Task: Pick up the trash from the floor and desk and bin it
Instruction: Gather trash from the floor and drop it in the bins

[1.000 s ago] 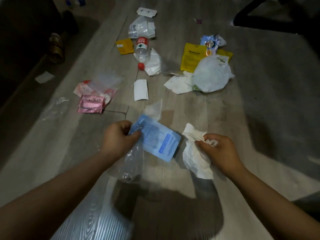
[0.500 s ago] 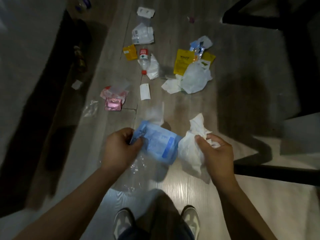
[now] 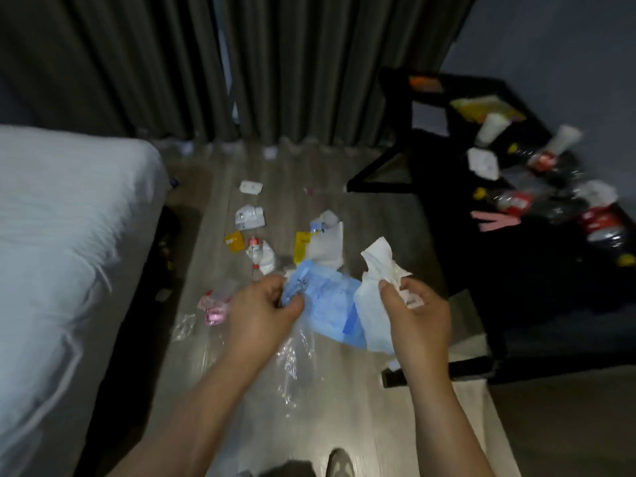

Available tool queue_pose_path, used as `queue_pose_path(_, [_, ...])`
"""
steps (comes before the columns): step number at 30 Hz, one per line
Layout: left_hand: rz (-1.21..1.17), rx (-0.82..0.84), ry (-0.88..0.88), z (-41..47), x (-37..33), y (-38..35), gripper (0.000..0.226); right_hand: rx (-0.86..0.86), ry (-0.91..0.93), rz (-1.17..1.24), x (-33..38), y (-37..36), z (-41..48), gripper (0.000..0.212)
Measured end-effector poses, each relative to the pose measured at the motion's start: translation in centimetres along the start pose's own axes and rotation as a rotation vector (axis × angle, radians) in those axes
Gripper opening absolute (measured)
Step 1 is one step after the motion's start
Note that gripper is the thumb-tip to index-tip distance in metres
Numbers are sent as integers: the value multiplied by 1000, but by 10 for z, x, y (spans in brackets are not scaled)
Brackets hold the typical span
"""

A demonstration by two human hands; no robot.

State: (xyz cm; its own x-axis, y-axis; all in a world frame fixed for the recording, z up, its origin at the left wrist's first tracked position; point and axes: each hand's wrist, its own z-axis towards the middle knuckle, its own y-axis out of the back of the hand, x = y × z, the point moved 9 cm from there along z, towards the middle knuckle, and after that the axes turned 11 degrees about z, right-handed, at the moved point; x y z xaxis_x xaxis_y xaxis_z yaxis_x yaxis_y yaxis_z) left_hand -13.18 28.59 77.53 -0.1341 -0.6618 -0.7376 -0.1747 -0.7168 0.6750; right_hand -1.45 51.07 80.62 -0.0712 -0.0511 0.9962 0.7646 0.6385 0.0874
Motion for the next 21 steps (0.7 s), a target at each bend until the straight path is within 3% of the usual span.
queue_pose_path(9, [-236,-19,-311,-32,-204,89,17,-161,273,72,206,92,-36,6])
queue_pose_path(15, [-417,20,-525,-71,-325,100,9,-291,461,121,283,181,-58,15])
queue_pose_path(21, [-514,138,-695,-139,-418,56,12,-517,558,38,316,310,-103,15])
